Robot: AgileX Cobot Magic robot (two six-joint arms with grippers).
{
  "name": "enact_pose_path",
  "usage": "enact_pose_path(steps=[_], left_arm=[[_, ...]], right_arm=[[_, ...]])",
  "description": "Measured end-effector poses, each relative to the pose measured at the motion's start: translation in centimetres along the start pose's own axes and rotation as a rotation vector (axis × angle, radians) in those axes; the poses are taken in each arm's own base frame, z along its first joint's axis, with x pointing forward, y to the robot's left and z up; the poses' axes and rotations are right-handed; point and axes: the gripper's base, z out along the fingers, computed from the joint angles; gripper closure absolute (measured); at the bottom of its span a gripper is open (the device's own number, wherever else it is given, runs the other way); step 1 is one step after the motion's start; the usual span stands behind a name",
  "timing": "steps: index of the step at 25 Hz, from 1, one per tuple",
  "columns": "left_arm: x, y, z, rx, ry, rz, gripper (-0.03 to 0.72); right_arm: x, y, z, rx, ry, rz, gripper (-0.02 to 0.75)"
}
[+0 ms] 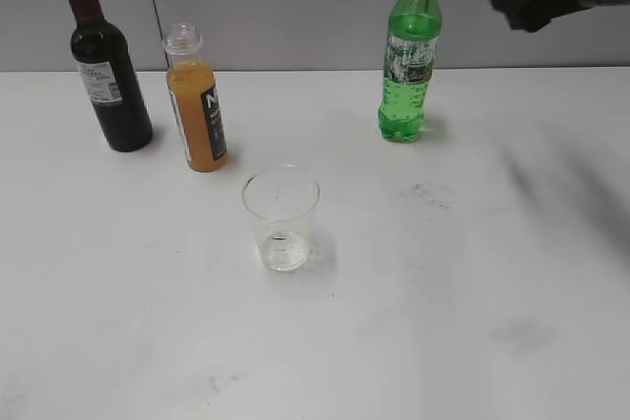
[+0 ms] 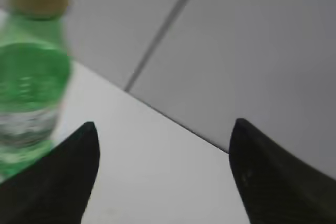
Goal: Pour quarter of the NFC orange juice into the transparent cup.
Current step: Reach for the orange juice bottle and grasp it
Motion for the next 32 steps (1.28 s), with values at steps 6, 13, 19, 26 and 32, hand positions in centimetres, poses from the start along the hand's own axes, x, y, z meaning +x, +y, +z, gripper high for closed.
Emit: enact_pose_path(steps=[6,13,19,26,32], left_arm=[[0.0,0.0,0.0,0.000,0.000,0.000,0.245],[0.0,0.0,0.0,0.000,0.000,0.000,0.245],[0.0,0.0,0.0,0.000,0.000,0.000,0.245],[0.0,0.0,0.0,0.000,0.000,0.000,0.245],[0.0,0.0,0.0,0.000,0.000,0.000,0.245]], right_arm=[[1.1,-4.1,-2.8,0.480,0.178,0.386,0.146],[1.2,-4.2,-4.4,0.446,0.464,0.616,0.146],[-2.2,-4.0,-5.9,0.188,0.569,0.641,0.146],[-3.9,-4.5,-8.9,-0.048,0.668,0.632,0.146],[-3.6,-4.6,-12.5,-0.020,0.649,0.649,0.146]])
